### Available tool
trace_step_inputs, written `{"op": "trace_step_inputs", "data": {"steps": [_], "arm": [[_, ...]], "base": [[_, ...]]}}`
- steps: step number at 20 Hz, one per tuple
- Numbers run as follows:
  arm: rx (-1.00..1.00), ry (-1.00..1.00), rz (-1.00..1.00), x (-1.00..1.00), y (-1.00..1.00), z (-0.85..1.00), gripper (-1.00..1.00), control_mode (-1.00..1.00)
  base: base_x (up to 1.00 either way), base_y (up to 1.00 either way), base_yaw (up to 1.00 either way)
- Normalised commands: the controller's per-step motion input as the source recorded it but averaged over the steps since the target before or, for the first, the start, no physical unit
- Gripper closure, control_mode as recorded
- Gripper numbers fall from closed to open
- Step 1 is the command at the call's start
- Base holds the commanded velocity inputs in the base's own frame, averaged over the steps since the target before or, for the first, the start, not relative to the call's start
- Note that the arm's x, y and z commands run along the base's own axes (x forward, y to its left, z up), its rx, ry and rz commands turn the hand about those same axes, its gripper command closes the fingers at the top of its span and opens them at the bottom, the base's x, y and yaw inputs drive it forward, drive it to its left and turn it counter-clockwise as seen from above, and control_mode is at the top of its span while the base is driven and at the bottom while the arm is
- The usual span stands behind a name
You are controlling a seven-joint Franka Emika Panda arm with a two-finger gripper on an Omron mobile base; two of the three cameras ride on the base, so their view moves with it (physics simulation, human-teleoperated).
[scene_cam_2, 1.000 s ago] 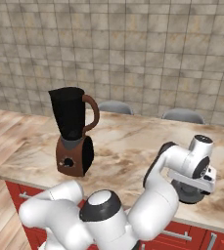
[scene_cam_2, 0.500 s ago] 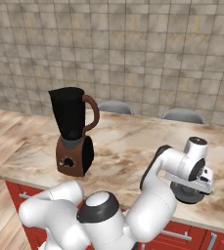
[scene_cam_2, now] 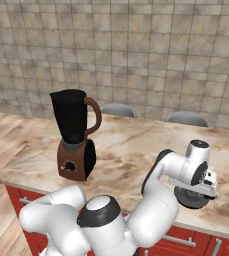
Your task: Grab the lime and lemon wedge from the fridge, place them in the blender, close the lid, and turn on the blender to create a marinade.
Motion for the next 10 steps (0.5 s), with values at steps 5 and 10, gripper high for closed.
{"op": "trace_step_inputs", "data": {"steps": [5,10], "arm": [[0.02,-0.01,0.00,0.00,-0.09,-0.23,1.00,-1.00],[0.00,-0.01,0.00,0.00,0.00,-0.01,1.00,-1.00]], "base": [[0.00,0.00,0.00],[0.00,0.00,0.00]]}}
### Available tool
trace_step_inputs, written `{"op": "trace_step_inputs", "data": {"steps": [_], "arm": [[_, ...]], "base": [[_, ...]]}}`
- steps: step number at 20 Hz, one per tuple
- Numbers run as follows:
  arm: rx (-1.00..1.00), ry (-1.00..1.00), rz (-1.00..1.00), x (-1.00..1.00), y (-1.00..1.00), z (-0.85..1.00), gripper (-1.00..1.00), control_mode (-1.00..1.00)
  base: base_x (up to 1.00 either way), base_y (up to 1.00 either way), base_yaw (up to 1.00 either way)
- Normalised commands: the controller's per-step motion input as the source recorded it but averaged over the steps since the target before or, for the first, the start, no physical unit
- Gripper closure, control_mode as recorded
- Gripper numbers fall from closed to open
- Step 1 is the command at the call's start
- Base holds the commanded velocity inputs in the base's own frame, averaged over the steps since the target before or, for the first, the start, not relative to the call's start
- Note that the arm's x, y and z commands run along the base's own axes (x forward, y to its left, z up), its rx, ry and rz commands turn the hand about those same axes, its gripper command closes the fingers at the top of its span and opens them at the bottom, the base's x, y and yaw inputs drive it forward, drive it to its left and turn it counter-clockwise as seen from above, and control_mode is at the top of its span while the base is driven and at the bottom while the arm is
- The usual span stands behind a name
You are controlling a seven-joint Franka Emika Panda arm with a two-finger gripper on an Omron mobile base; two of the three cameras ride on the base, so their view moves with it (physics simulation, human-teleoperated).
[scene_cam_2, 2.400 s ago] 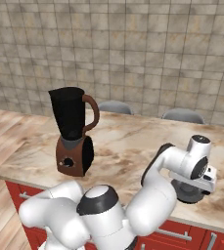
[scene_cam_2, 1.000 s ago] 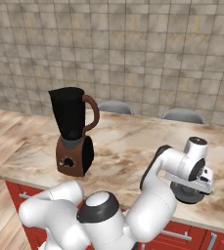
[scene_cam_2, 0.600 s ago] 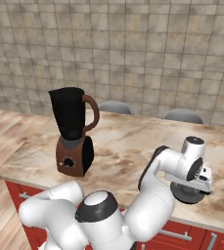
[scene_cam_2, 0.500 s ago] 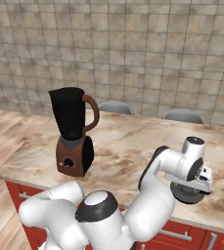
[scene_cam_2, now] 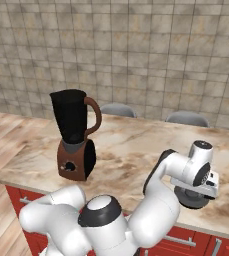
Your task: Grab the lime and lemon wedge from the fridge, place them in the blender, close the lid, and turn on the blender to create a marinade.
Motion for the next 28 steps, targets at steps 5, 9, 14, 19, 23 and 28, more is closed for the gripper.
{"op": "trace_step_inputs", "data": {"steps": [5,9,14,19,23,28], "arm": [[0.00,0.00,-0.02,0.00,0.02,0.04,1.00,-1.00],[0.00,0.00,-0.06,-0.07,0.02,0.65,1.00,-1.00],[-0.01,-0.03,-0.03,0.00,0.10,0.98,1.00,-1.00],[-0.07,-0.09,-0.03,0.00,0.33,1.00,1.00,-1.00],[-0.09,-0.09,-0.01,0.00,0.42,1.00,1.00,-1.00],[-0.08,-0.07,0.00,0.08,0.54,1.00,1.00,-1.00]], "base": [[0.00,0.00,0.00],[0.00,0.00,0.00],[0.00,0.00,0.00],[0.00,0.00,0.00],[0.00,0.00,0.00],[0.00,0.00,0.00]]}}
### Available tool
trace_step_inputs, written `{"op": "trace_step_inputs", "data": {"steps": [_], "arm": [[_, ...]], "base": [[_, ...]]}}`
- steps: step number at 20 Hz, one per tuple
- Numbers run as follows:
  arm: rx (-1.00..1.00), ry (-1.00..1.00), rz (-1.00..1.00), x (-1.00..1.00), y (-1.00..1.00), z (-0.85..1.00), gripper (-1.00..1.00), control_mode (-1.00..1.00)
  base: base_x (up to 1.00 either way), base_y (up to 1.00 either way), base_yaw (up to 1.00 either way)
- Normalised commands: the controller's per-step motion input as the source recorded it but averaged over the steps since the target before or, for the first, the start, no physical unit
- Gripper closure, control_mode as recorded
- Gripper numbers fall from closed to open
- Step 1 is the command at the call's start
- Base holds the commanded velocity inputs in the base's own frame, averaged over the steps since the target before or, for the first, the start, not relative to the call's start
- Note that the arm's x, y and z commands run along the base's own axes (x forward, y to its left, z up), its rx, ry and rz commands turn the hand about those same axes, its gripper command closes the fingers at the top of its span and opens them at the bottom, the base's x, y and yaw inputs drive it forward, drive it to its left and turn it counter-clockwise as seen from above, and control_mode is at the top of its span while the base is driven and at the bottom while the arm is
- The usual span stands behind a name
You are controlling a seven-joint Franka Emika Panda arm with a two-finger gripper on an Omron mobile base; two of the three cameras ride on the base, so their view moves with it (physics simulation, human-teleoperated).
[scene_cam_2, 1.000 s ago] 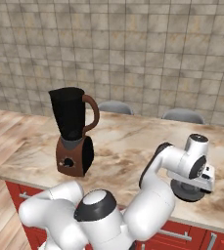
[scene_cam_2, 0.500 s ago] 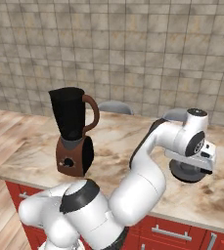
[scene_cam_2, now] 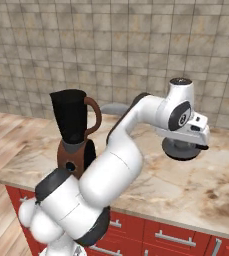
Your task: Grab the lime and lemon wedge from the fridge, place them in the blender, close the lid, and turn on the blender to create a marinade.
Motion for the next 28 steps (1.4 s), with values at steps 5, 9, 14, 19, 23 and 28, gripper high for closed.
{"op": "trace_step_inputs", "data": {"steps": [5,9,14,19,23,28], "arm": [[-0.07,-0.07,0.00,0.22,0.67,1.00,1.00,-1.00],[-0.02,-0.05,0.00,0.29,0.60,1.00,1.00,-1.00],[0.00,-0.08,0.00,0.24,0.59,0.99,1.00,-1.00],[0.00,-0.20,0.00,0.15,0.80,0.46,1.00,-1.00],[0.00,-0.20,0.00,0.30,0.97,0.01,1.00,-1.00],[0.00,-0.05,0.00,0.32,1.00,0.00,1.00,-1.00]], "base": [[0.00,0.00,0.00],[0.00,0.00,0.00],[0.00,0.00,0.00],[0.00,0.00,0.00],[0.00,0.00,0.00],[0.00,0.00,0.00]]}}
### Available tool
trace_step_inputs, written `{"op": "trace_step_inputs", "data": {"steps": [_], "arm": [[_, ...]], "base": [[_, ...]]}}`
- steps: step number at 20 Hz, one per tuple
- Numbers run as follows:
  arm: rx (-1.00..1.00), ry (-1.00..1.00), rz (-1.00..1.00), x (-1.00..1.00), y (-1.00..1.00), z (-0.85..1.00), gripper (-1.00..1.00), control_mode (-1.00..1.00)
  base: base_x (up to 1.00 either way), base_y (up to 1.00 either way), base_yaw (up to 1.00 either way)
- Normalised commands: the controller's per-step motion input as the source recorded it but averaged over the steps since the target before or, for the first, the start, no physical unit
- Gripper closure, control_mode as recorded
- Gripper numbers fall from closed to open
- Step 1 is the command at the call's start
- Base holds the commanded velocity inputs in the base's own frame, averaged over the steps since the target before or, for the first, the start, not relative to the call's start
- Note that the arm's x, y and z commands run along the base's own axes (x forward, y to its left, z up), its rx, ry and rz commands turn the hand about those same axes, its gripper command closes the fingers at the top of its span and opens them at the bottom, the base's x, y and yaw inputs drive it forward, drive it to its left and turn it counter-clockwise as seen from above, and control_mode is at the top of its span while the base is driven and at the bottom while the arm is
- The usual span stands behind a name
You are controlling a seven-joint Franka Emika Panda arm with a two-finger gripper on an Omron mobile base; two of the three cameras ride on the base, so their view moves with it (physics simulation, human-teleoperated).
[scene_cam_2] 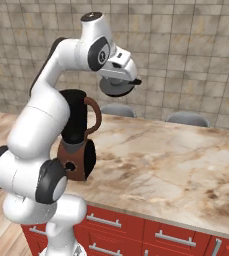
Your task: Grab the lime and lemon wedge from the fridge, place them in the blender, close the lid, and turn on the blender to create a marinade.
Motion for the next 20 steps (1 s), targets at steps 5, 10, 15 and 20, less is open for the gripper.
{"op": "trace_step_inputs", "data": {"steps": [5,10,15,20], "arm": [[0.00,0.00,0.00,0.17,0.92,0.02,1.00,-1.00],[0.00,0.01,0.00,0.07,0.72,0.31,1.00,-1.00],[0.00,0.11,0.00,0.00,0.57,0.32,1.00,-1.00],[0.02,0.07,0.01,-0.01,0.30,0.00,1.00,-1.00]], "base": [[0.00,0.00,0.00],[0.00,0.00,0.00],[0.00,0.00,0.00],[0.00,0.00,0.00]]}}
